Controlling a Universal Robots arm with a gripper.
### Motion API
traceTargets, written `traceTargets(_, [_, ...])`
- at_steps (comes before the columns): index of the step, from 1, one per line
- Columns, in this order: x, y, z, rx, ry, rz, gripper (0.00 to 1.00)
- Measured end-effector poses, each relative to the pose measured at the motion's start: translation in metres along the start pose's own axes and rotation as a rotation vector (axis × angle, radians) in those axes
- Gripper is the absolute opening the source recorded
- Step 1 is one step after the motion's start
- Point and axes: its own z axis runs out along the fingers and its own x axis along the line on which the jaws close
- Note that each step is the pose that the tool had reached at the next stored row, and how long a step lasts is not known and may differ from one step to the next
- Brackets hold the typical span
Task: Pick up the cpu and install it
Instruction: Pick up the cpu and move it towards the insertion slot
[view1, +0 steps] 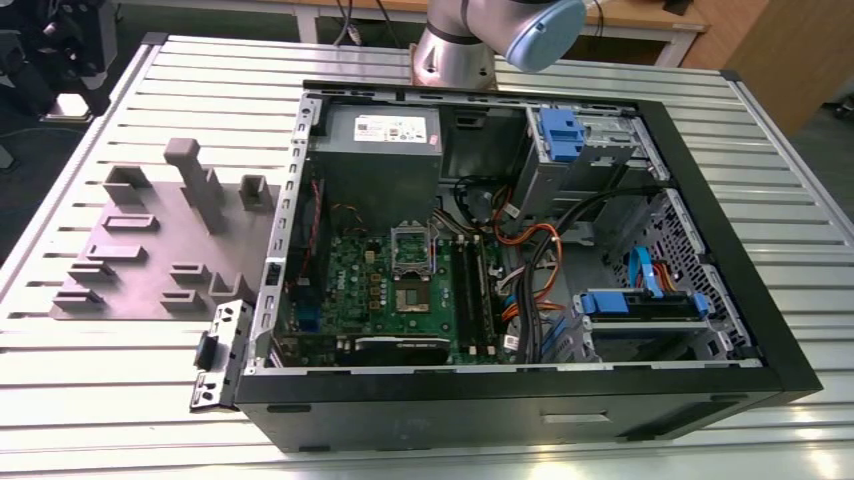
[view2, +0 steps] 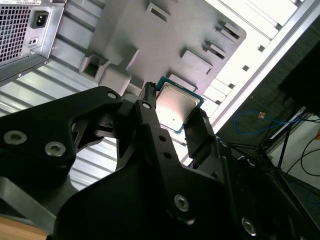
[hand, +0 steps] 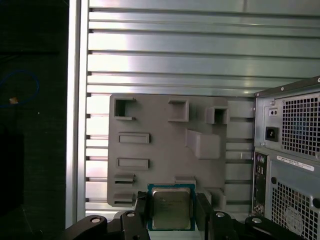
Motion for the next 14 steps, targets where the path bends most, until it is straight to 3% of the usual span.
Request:
traceTargets(2, [-0.0036, 0.0, 0.0, 0.0, 0.0001, 0.0, 0.47])
traceTargets(14, [-0.0064, -0.0001, 0.0001, 0.0, 0.0, 0.0, 0.47])
